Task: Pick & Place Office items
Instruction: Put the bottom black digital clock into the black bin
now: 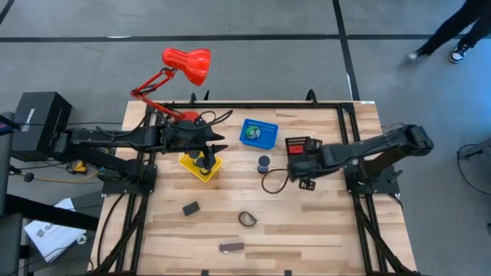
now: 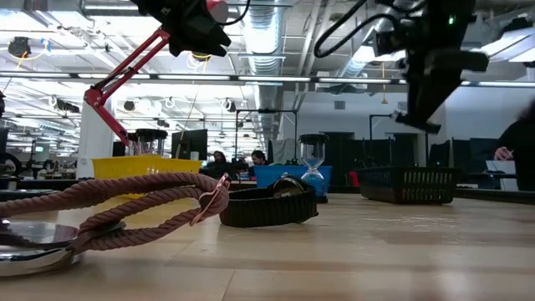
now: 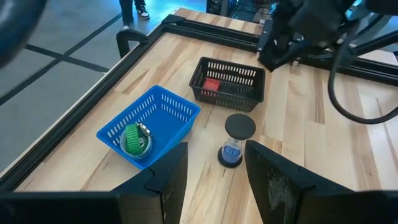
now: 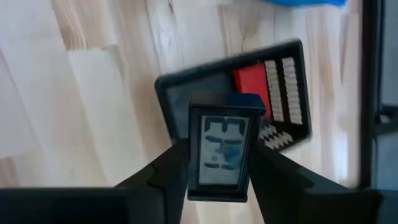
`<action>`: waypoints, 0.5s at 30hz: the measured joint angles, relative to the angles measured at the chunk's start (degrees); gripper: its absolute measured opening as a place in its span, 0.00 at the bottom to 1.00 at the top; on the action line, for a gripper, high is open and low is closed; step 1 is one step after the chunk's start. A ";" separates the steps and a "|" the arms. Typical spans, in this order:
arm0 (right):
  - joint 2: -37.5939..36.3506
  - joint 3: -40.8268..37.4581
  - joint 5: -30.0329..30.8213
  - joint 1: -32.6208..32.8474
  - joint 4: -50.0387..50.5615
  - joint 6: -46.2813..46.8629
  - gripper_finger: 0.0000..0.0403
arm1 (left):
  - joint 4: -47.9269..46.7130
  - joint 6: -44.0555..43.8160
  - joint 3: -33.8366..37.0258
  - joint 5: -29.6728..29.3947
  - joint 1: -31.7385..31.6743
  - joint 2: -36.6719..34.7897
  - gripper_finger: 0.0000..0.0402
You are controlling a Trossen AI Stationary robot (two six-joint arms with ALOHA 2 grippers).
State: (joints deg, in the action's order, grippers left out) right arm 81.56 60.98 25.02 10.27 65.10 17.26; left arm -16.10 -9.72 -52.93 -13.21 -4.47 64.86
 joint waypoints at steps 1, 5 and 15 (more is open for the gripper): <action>-0.64 -1.56 -0.02 -1.01 -2.44 -1.88 0.37 | 0.04 0.00 0.00 0.02 0.00 0.00 0.38; -1.45 -6.85 -0.03 -6.41 -9.57 -8.18 0.36 | 0.41 0.00 0.00 0.00 0.00 0.00 0.38; 3.57 -11.13 -5.57 -18.57 -16.65 -16.91 0.36 | 0.98 0.00 0.00 0.00 0.00 0.00 0.38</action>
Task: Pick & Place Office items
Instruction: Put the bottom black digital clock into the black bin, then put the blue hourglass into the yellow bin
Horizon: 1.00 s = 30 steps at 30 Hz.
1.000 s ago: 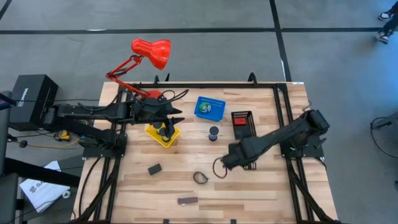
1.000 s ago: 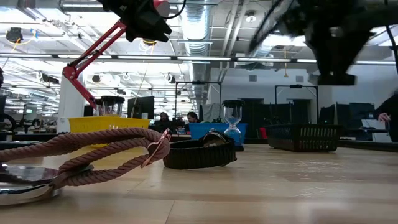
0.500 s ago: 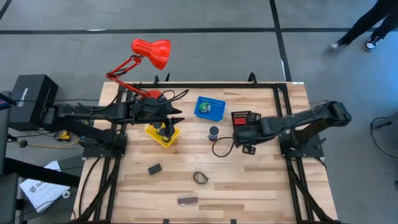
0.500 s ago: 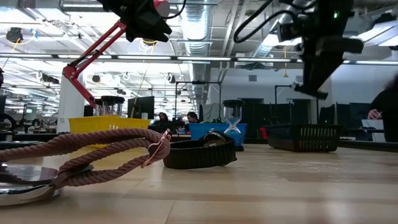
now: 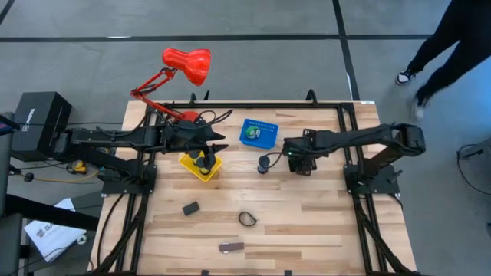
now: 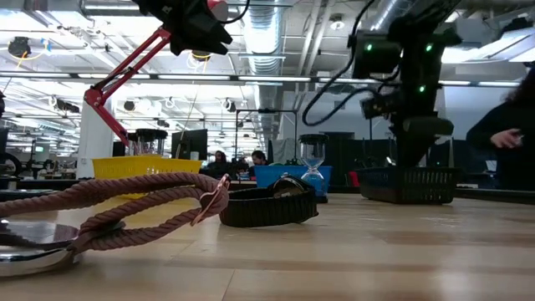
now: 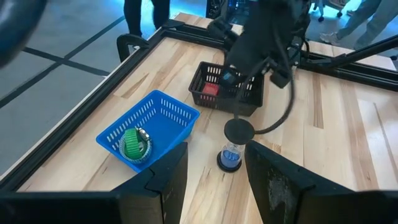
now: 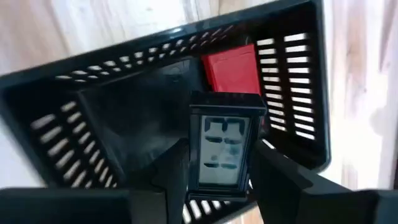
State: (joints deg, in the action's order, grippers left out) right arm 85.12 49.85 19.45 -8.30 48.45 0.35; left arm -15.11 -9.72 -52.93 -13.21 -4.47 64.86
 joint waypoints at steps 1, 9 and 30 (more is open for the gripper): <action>0.69 0.00 -0.06 -0.54 -0.31 -0.53 0.37 | -0.02 0.00 0.00 0.02 0.00 0.00 0.38; 5.73 0.02 -2.05 -1.52 -1.05 -4.98 0.38 | 0.24 0.00 0.00 0.02 0.00 0.00 0.38; 5.20 -0.01 -10.65 -1.47 -0.38 -4.25 0.51 | 0.67 0.00 0.00 0.00 0.00 0.00 0.38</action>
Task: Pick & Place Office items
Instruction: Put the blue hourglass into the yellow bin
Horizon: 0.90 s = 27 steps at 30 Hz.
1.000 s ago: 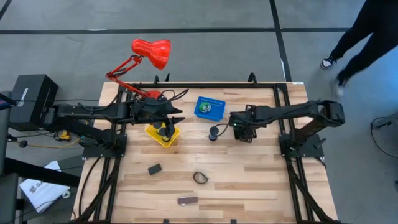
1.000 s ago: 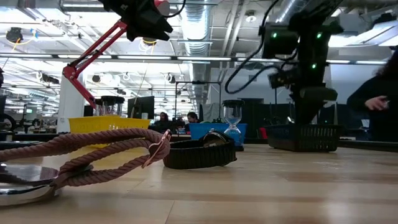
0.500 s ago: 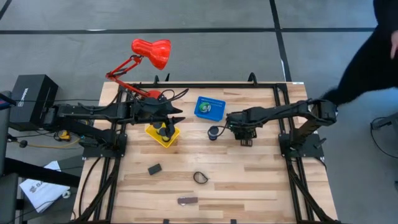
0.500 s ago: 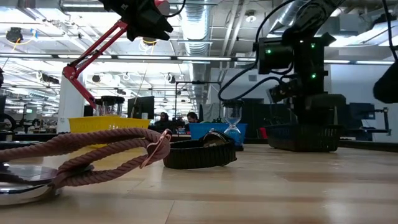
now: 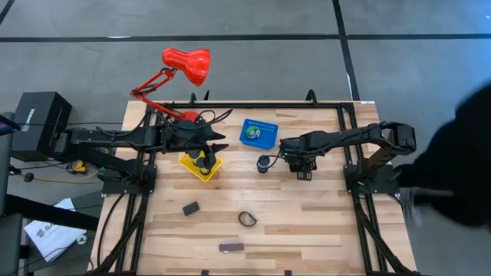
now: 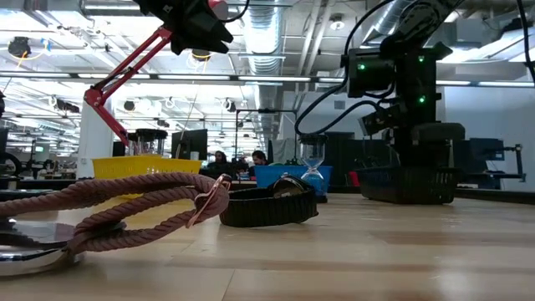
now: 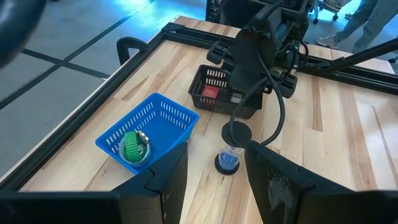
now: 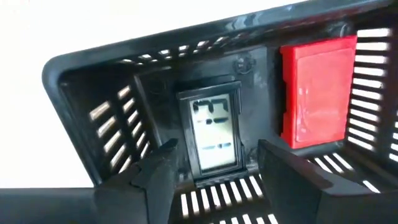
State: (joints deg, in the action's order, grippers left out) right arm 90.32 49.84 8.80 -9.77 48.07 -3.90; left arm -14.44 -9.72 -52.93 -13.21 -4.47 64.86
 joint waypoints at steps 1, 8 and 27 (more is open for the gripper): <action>0.00 0.13 0.02 0.01 0.48 0.48 0.52 | -0.01 0.00 0.00 0.01 0.02 0.00 0.38; -0.02 5.49 0.13 0.53 8.43 3.06 0.55 | 0.40 0.00 0.00 0.02 0.02 0.00 0.38; -2.84 24.63 0.24 15.02 18.88 8.48 0.53 | 0.38 0.00 0.00 0.00 0.00 0.00 0.38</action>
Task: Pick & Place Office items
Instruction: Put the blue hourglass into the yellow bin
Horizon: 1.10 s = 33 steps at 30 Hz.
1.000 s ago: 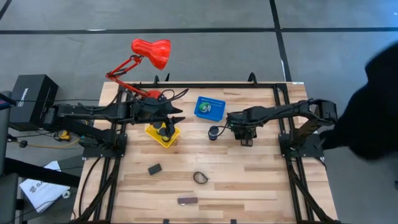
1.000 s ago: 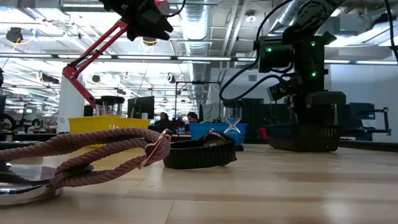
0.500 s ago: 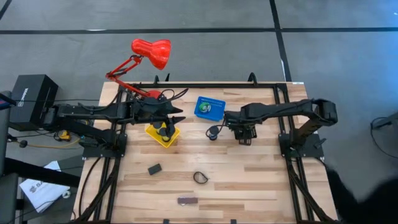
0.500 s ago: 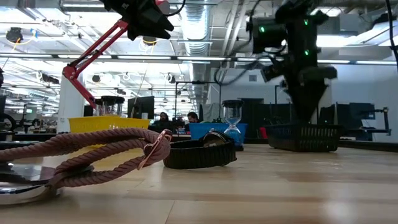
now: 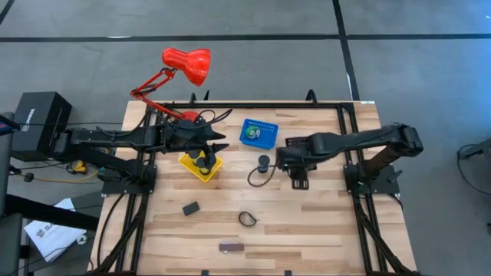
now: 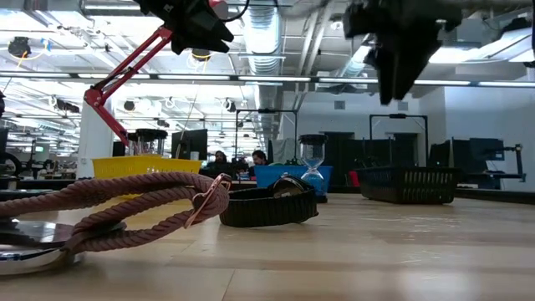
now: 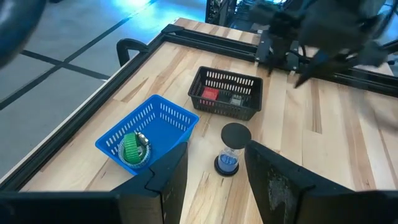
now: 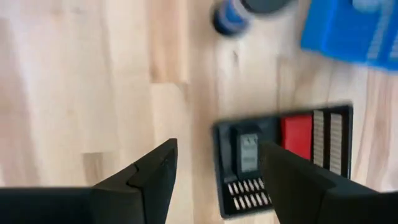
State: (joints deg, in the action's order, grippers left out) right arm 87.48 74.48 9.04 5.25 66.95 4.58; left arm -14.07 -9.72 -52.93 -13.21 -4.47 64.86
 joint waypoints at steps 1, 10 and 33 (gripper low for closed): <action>-0.74 0.01 0.00 1.02 -0.73 -0.84 0.53 | -0.02 0.00 0.00 0.02 0.00 0.00 0.38; -10.76 -4.39 0.00 5.67 -10.95 -3.52 0.53 | 0.06 -1.51 0.00 0.02 0.72 0.00 0.38; -27.08 -47.69 1.75 2.39 -67.89 -7.40 0.53 | 11.76 -1.77 6.41 0.02 1.36 -0.02 0.38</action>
State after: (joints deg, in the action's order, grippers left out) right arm 60.40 26.79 10.79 7.64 -0.94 -2.82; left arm -2.30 -11.49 -46.52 -13.19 -3.11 64.84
